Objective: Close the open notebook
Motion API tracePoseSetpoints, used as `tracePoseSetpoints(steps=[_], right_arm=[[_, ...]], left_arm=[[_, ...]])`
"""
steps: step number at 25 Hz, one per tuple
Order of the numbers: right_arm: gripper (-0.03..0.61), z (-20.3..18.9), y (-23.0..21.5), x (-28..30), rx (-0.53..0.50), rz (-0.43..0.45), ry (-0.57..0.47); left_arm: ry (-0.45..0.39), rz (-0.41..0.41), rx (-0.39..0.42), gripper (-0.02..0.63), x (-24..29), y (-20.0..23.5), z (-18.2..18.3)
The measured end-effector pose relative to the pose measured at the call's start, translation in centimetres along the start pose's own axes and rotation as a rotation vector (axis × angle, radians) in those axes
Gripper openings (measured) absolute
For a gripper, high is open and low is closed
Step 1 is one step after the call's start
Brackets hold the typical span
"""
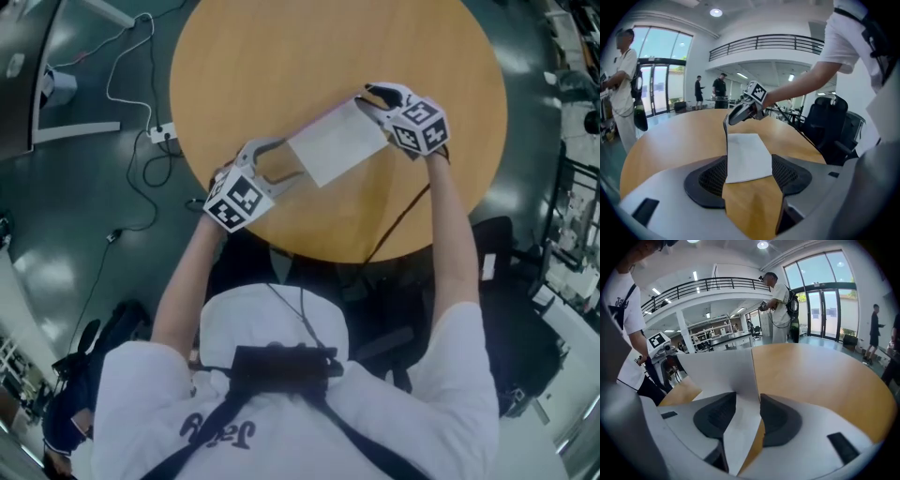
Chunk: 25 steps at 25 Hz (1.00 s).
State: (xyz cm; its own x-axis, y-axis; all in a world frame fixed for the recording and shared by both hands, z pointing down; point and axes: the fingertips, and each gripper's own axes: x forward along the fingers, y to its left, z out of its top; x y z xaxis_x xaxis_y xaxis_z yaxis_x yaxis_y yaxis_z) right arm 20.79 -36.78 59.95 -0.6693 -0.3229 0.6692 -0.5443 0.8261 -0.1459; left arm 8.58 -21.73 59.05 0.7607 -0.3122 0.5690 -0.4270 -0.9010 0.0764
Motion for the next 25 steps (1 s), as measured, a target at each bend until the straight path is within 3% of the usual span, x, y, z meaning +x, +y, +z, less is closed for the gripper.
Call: tracePoseSetpoints(steps=[4,11,16,19,25], right_arm=[[0.173,-2.6,0.9,-1.7,0.01,-0.028,0.013],[0.175,-8.8,2.8,-4.4,0.052,-0.105,0.091],[0.175,-13.0,3.9,-6.2,0.11,-0.172,0.111],[0.175,-15.9,4.6,-7.3,0.134,-0.223,0.133],[0.175,-16.3,6.5,-7.8,0.238,-0.297,0.057]], left_arm=[[0.063,-0.1,0.128,0.318,0.9,-2.6,-0.4],[0.147,-0.266,0.212,0.318,2.2,-5.6,-1.7],[0.213,-0.328,0.184,0.318,4.2,-6.8,-2.6],[0.254,-0.338,0.12,0.318,5.9,-7.4,-2.9],[0.367,-0.289,0.037,0.318,7.1,-6.1,-5.1]])
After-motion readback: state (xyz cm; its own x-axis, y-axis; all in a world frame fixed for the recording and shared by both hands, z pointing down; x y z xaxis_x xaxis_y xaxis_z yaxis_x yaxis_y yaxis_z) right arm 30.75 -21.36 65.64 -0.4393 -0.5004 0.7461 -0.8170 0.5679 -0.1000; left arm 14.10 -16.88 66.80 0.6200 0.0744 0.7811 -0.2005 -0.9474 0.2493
